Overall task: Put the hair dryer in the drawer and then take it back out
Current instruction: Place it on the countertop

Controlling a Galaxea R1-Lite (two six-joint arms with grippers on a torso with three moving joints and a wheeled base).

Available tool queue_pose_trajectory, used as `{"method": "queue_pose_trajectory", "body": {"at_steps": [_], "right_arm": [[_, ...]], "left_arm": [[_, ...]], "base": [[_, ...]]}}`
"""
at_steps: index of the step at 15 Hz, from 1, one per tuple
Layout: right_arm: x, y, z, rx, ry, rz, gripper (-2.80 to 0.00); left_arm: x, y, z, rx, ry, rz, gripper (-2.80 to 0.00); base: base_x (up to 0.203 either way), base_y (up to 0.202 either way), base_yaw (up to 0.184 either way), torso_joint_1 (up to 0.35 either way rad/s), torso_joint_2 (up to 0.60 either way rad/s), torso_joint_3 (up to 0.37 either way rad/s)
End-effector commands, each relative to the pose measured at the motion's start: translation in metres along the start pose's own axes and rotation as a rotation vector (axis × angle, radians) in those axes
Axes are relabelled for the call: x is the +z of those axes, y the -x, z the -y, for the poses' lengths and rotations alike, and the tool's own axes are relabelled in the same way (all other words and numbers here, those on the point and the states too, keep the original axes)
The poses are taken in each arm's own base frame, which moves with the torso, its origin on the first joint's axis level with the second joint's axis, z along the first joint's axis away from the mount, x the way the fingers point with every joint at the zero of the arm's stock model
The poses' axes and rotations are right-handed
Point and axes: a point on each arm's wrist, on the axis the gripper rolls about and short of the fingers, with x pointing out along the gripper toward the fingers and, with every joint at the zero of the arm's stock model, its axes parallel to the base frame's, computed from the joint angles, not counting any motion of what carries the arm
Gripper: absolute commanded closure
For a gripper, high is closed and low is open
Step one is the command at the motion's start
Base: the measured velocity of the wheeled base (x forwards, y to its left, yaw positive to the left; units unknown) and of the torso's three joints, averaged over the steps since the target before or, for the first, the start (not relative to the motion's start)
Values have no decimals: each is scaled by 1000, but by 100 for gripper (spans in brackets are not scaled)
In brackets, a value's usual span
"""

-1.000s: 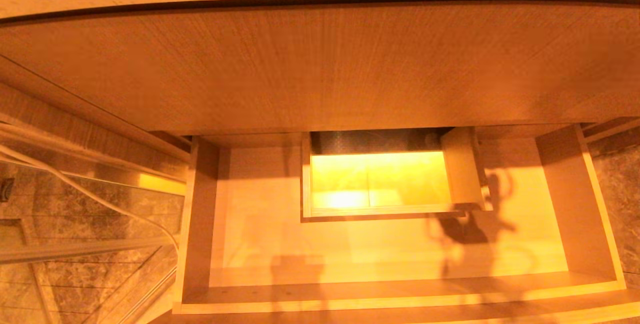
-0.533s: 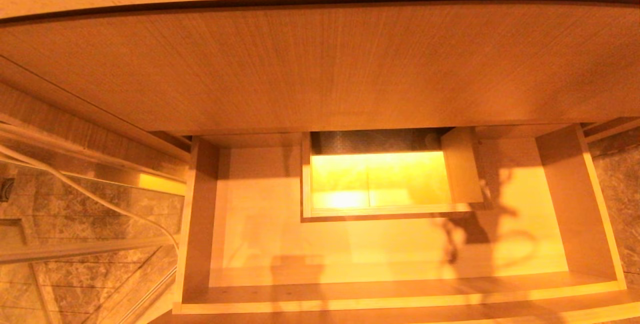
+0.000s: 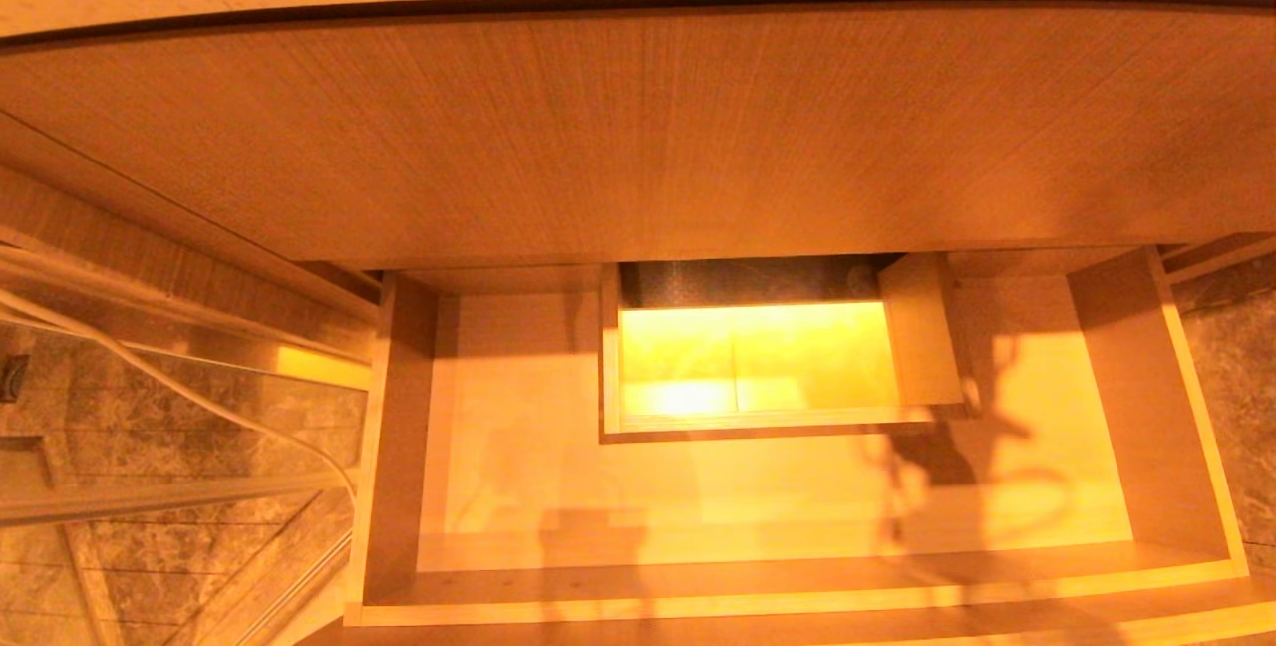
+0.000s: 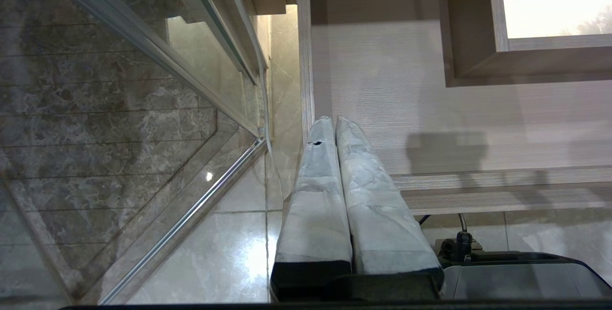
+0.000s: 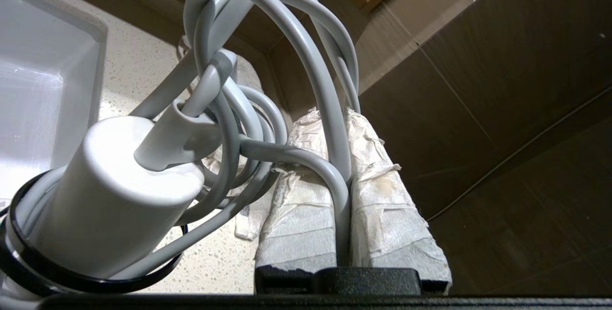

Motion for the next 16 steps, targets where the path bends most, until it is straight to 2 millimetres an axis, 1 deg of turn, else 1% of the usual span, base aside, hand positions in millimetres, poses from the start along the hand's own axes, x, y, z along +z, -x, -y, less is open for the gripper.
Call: {"method": "queue_pose_trajectory", "body": {"at_steps": [1,5,6,9,11,16], "right_arm": [[-5,-9,-6,3,14,-14,0],[-16,-36,-19,-40,21,3,0],[-17,-38,-20,-44,26,0,0],[-38,-67,-40,-65,70,-53,0],[-50,-82,-50,-76,95,-71,0],[-73,-101,-68,-98,166,-168,0]], "left_arm": [[0,0,0,0,1,0,0],[0,0,0,0,1,0,0],[0,0,0,0,1,0,0],[0,0,0,0,1,0,0],[0,0,0,0,1,0,0],[0,0,0,0,1,0,0]], "base": [[0,0,0,0,0,0],[0,0,0,0,0,0],[0,0,0,0,0,0],[0,0,0,0,0,0],[0,0,0,0,0,0],[0,0,0,0,0,0]]}}
